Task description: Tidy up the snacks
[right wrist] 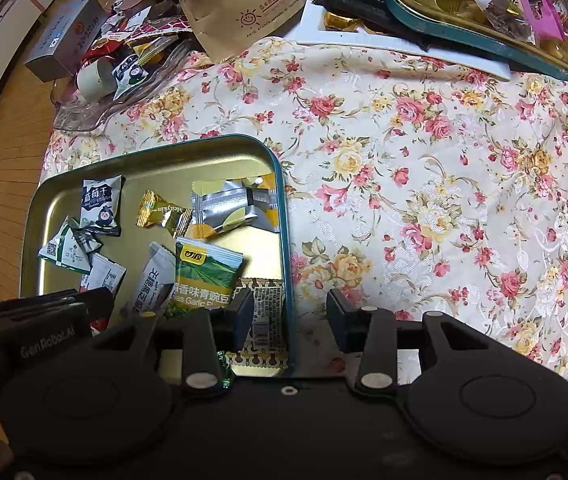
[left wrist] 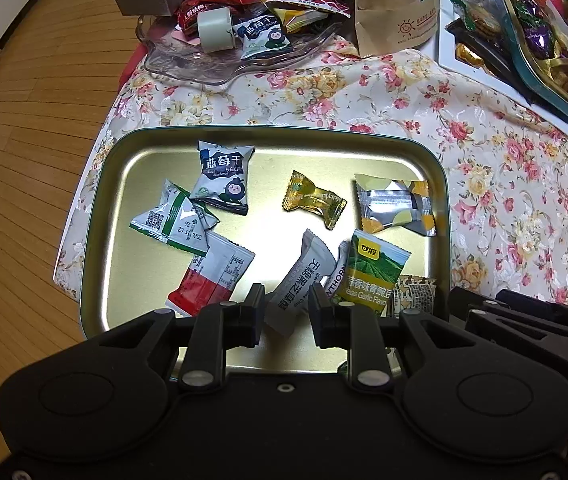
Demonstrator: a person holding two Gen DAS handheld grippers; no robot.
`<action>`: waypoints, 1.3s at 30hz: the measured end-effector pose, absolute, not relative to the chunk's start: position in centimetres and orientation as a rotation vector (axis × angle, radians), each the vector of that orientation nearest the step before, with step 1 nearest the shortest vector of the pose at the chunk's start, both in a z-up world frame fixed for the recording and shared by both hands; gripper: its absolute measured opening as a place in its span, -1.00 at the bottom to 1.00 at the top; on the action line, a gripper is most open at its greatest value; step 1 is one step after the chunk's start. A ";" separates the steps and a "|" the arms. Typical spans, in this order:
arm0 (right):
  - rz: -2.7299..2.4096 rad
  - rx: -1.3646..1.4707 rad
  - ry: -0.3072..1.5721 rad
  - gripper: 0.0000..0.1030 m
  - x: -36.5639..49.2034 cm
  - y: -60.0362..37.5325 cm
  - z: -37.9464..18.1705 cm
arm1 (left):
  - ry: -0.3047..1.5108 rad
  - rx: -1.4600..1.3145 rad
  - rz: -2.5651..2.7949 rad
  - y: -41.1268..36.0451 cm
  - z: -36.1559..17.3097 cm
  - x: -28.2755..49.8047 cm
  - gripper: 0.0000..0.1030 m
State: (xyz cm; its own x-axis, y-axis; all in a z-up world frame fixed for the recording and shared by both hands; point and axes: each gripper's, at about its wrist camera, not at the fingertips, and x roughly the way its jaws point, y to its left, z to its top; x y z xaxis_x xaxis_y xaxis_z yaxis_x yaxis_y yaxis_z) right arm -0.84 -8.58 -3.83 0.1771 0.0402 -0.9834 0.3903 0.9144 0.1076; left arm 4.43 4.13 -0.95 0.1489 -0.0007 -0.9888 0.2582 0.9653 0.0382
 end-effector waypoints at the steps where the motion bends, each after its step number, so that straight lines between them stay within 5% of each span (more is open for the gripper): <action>1: -0.256 0.373 1.380 -0.15 -0.8 -8.6 -3.8 | 1.413 0.219 -0.189 4.1 -1.0 4.4 -0.34; 39: -0.250 0.375 1.374 -0.15 -0.8 -8.6 -3.6 | 1.387 0.271 -0.184 3.4 -0.9 4.0 -0.34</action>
